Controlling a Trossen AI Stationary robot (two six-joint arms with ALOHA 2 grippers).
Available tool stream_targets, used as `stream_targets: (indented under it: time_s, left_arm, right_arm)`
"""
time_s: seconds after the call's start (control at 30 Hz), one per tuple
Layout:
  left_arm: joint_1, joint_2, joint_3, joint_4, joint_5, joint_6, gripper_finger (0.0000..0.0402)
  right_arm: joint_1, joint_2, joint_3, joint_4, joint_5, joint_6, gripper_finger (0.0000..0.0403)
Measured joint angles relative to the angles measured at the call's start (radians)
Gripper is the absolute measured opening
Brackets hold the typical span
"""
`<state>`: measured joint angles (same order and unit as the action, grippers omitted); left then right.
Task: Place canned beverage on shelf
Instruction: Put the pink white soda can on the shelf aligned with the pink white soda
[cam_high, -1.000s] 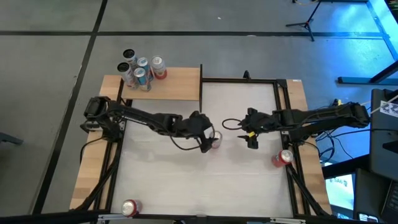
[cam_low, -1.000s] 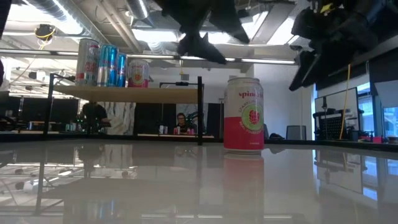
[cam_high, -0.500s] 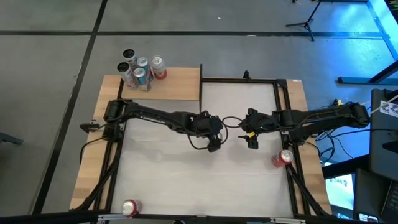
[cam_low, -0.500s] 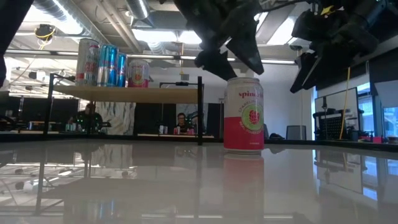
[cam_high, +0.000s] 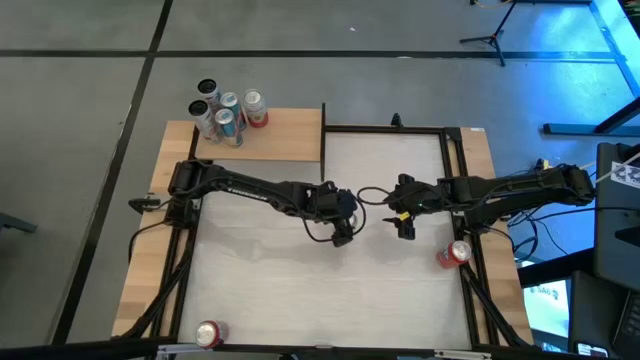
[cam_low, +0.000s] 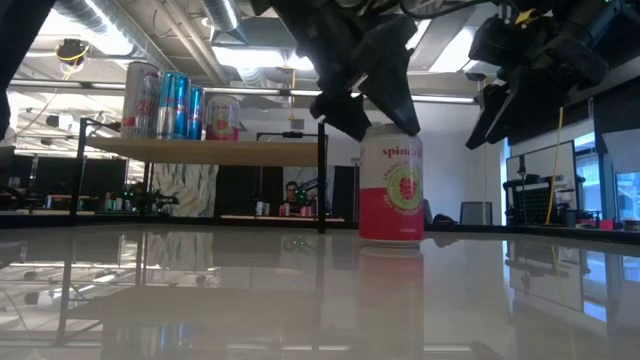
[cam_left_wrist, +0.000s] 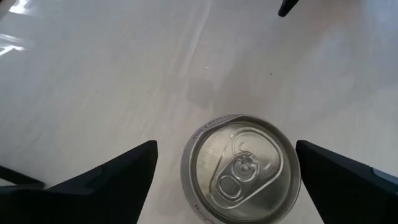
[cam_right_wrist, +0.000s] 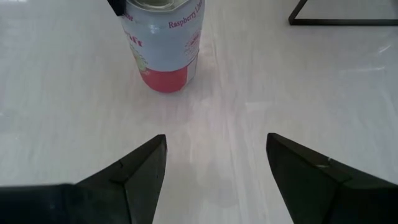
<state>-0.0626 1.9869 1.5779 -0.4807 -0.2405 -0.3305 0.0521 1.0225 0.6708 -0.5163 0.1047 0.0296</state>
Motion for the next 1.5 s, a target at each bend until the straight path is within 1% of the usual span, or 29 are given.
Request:
stream_targets:
  time_s: [0.13, 0.27, 0.43, 0.53, 0.73, 0.83, 0.93, 1.03, 1.17, 1.33, 1.5]
  left_arm:
    - [0.001, 0.012, -0.015, 0.019, 0.002, 0.001, 0.0367]
    - [0.002, 0.028, -0.015, 0.054, 0.031, 0.02, 0.0367]
    - [0.002, 0.054, -0.017, 0.035, 0.015, 0.031, 0.0364]
    - [0.002, 0.051, -0.016, 0.045, 0.016, 0.05, 0.0344]
    - [0.002, 0.049, -0.015, 0.051, 0.023, 0.097, 0.0274]
    - [0.001, 0.046, -0.013, 0.045, 0.027, 0.117, 0.0273]
    - [-0.009, 0.027, 0.0, -0.022, 0.019, 0.144, 0.0273]
    - [-0.024, -0.016, 0.032, -0.097, -0.017, 0.155, 0.0273]
    - [-0.046, -0.11, 0.06, -0.219, -0.084, 0.147, 0.0273]
    - [-0.068, -0.236, 0.061, -0.379, -0.129, 0.116, 0.0274]
    - [-0.081, -0.343, 0.061, -0.527, -0.226, 0.099, 0.0282]
  right_arm:
    - [0.0, 0.0, 0.0, 0.004, 0.0, 0.0, 0.0271]
    - [0.0, 0.0, 0.0, 0.01, 0.0, 0.0, 0.0271]
    - [0.0, 0.0, 0.0, 0.014, 0.0, 0.0, 0.0271]
    - [0.0, 0.0, -0.002, 0.019, 0.0, 0.0, 0.0271]
    - [0.0, 0.0, -0.023, 0.044, 0.0, -0.008, 0.0271]
    - [0.0, 0.0, -0.023, 0.045, 0.0, -0.008, 0.0271]
    - [0.0, 0.0, -0.023, 0.044, 0.0, -0.009, 0.0271]
    - [0.0, 0.0, -0.023, 0.043, 0.0, -0.009, 0.0271]
    - [0.0, 0.0, -0.023, 0.043, 0.0, -0.009, 0.0271]
    - [0.0, 0.0, -0.023, 0.044, 0.0, -0.007, 0.0271]
    - [0.0, 0.0, -0.024, 0.051, 0.0, -0.006, 0.0271]
